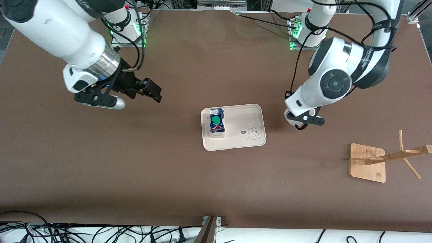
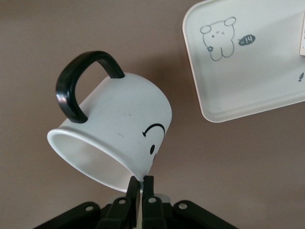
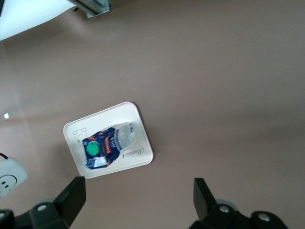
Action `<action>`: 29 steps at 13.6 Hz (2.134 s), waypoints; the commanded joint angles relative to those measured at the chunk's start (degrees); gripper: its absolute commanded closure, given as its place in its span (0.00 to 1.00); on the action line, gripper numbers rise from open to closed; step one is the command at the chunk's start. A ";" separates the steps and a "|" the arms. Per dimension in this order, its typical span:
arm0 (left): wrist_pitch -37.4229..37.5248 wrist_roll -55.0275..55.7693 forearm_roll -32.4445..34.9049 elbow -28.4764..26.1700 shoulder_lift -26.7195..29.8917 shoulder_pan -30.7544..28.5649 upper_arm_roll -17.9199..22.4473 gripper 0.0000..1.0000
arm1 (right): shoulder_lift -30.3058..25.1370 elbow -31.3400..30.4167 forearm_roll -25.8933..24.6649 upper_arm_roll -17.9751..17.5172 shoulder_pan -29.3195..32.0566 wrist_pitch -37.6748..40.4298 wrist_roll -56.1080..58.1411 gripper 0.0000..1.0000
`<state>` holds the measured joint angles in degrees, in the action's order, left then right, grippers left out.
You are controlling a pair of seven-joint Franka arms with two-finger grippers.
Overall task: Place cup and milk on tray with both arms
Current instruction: 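Release the carton on the tray and withdraw the right gripper, then lower the white mug onto the tray beside the carton with the left gripper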
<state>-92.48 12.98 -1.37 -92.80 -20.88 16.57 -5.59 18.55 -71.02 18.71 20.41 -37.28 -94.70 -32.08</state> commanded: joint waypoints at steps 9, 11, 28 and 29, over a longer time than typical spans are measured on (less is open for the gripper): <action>7.14 25.68 -8.90 22.83 -19.71 8.21 0.32 1.00 | -4.67 -8.26 -8.95 -1.08 15.55 3.83 26.52 0.00; 6.26 29.54 -10.57 24.68 -22.17 8.91 0.49 1.00 | -6.07 -8.26 -11.92 -1.08 16.44 4.18 29.96 0.00; 4.32 36.60 -15.06 28.91 -28.95 10.50 3.39 1.00 | -11.00 -9.49 -19.32 -13.28 34.80 9.79 42.25 0.00; 5.46 36.60 -14.97 28.91 -28.95 10.59 3.39 1.00 | -11.17 -9.40 -19.23 -14.77 36.99 11.98 45.14 0.00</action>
<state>-89.78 50.30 -17.77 -65.90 -49.10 26.70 -2.45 9.34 -78.72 0.12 9.14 -4.40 -85.22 8.74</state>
